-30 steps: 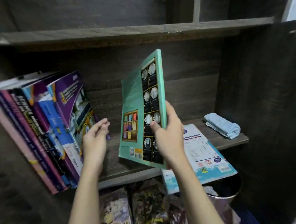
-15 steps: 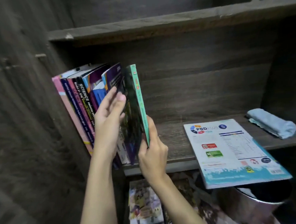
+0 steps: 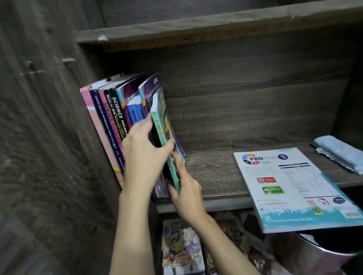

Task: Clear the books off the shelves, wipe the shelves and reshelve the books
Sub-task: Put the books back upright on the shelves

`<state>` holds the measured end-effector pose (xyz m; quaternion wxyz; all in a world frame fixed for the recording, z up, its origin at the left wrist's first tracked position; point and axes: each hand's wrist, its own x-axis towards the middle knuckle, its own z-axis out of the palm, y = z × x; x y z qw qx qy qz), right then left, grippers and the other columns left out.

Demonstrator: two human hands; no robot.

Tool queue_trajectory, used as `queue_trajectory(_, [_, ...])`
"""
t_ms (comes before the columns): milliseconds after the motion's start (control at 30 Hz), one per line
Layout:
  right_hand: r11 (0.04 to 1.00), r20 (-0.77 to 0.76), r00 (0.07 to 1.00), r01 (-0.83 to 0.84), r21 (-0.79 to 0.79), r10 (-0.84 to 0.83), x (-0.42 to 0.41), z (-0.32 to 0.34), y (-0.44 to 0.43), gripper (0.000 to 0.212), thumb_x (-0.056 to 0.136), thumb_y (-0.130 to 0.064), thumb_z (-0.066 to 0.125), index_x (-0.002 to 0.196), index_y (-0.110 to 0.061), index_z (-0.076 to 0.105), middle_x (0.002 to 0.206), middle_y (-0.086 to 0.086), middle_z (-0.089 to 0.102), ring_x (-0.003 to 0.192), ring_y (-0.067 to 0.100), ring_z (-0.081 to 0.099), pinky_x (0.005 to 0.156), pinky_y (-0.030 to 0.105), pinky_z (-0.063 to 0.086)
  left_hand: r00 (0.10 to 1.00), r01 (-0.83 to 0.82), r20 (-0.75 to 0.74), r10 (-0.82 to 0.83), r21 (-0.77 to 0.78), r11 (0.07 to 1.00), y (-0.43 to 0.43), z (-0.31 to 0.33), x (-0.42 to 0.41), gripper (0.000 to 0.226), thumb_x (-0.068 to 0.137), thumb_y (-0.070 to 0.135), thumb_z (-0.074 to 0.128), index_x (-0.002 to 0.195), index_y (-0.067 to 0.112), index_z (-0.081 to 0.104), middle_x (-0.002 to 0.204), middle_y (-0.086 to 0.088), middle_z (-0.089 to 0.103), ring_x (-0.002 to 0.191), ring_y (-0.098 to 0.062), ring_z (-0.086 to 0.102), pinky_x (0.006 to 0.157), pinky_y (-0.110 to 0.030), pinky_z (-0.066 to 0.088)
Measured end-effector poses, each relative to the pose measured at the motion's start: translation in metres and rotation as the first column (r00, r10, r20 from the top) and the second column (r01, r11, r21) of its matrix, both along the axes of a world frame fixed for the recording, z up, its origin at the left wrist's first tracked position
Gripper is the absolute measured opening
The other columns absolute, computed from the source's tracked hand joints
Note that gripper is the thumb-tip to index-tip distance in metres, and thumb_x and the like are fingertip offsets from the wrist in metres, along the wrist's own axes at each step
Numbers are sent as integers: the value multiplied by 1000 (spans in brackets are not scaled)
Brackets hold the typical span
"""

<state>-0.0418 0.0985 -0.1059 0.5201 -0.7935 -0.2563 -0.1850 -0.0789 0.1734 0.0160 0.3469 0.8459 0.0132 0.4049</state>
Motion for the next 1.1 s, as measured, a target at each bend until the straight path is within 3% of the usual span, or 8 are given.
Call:
queue_trajectory(167, [937, -330, 916, -300, -180, 230, 23, -12, -16, 123, 64, -31, 83, 140, -60, -8, 160, -3, 11, 146, 18, 16, 116, 43, 25, 996, -90, -2, 90, 4, 996, 11, -1, 3, 44, 75, 12, 74, 118, 11, 64, 104, 5, 46, 96, -5, 45, 87, -12, 34])
queue_trajectory(333, [957, -451, 879, -246, -156, 153, 33, -23, -27, 113, 58, -45, 87, 145, -48, 15, 140, 4, 47, 128, 26, 45, 107, 43, 40, 999, -37, 10, 38, -59, 998, 10, -5, 7, 58, 75, 11, 75, 129, 18, 54, 109, 7, 50, 102, -8, 51, 89, -20, 42])
queue_trajectory(433, [969, -458, 877, -221, -115, 145, 31, -27, -21, 103, 62, -43, 86, 141, -46, 20, 134, 4, 51, 122, 24, 48, 104, 40, 42, 995, -21, 90, 41, -206, 978, 3, -10, 9, 67, 71, 4, 76, 125, 27, 43, 98, 11, 54, 89, -3, 56, 78, -15, 45])
queue_trajectory(567, [981, -396, 910, -175, -88, 127, 32, -33, -14, 86, 66, -42, 84, 135, -41, 32, 129, 0, 59, 116, 20, 56, 99, 35, 46, 972, -124, 155, 175, -292, 948, -2, -23, 17, 51, 73, 9, 76, 112, 19, 46, 91, 2, 55, 79, 3, 51, 75, -14, 39])
queue_trajectory(733, [992, -349, 934, -106, -73, 75, 35, -34, -11, 88, 66, -42, 83, 142, -36, 39, 131, 1, 57, 117, 18, 55, 99, 33, 46, 965, -121, 188, 184, -302, 945, 1, -35, 29, 36, 74, 21, 79, 96, 22, 51, 94, 1, 61, 80, -10, 59, 79, -33, 51])
queue_trajectory(867, [987, -359, 931, -111, -113, 64, 39, -34, -13, 88, 69, -45, 80, 144, -39, 35, 130, -2, 58, 115, 17, 56, 95, 29, 45, 960, -95, 217, 177, -339, 936, 1, -37, 32, 37, 71, 24, 81, 94, 20, 53, 93, 1, 62, 78, -8, 58, 76, -26, 50])
queue_trajectory(1033, [959, -477, 860, -262, -106, 182, 45, -33, -25, 81, 83, -5, 70, 144, -42, 33, 137, -4, 54, 112, 10, 58, 105, 26, 42, 973, -46, 191, 126, -373, 927, 8, -37, 34, 37, 68, 25, 83, 95, 19, 57, 95, -1, 64, 78, 0, 57, 73, -11, 47])
queue_trajectory(1100, [960, -471, 869, -244, -140, 152, 45, -31, -27, 74, 85, -8, 67, 145, -37, 34, 135, -4, 56, 111, 9, 58, 104, 25, 41, 981, -25, 169, 95, -375, 927, 11, -35, 33, 38, 67, 22, 83, 95, 19, 58, 95, -2, 64, 79, -3, 58, 70, -6, 46])
